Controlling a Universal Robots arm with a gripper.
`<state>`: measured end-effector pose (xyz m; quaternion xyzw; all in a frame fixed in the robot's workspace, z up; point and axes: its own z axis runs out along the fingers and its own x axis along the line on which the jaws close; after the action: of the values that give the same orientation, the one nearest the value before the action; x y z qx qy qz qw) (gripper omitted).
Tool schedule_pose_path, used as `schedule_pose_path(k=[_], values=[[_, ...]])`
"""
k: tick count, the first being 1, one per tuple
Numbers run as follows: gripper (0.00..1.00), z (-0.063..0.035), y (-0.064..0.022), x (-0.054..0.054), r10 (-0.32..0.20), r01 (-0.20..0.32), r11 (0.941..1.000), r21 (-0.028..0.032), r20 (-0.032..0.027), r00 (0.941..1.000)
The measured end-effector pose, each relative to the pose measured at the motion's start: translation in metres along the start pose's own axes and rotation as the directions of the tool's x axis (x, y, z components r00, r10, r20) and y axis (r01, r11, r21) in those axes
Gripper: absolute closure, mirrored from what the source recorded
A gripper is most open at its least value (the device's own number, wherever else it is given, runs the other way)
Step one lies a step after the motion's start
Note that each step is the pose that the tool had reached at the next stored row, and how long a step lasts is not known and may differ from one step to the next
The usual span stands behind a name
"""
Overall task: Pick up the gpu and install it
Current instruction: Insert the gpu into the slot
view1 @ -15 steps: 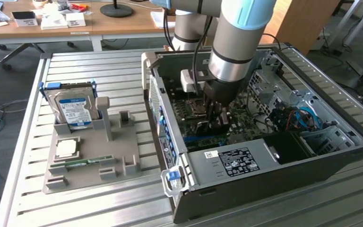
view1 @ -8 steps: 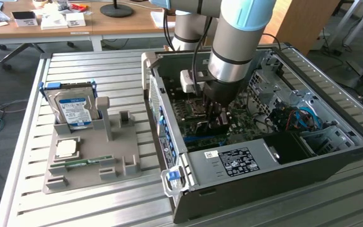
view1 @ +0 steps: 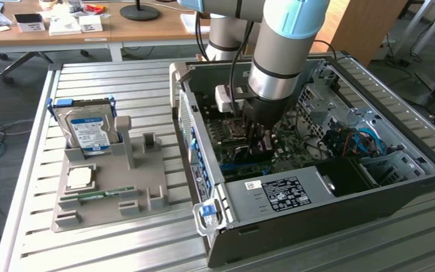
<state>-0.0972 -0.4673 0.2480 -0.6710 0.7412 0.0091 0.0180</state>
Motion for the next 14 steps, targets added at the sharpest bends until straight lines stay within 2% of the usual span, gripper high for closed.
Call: schedule_pose_path(k=[14], values=[[0.73,0.0013,0.0001,0.0000,0.000,0.000,1.0000,0.0000,0.0008,1.0000]])
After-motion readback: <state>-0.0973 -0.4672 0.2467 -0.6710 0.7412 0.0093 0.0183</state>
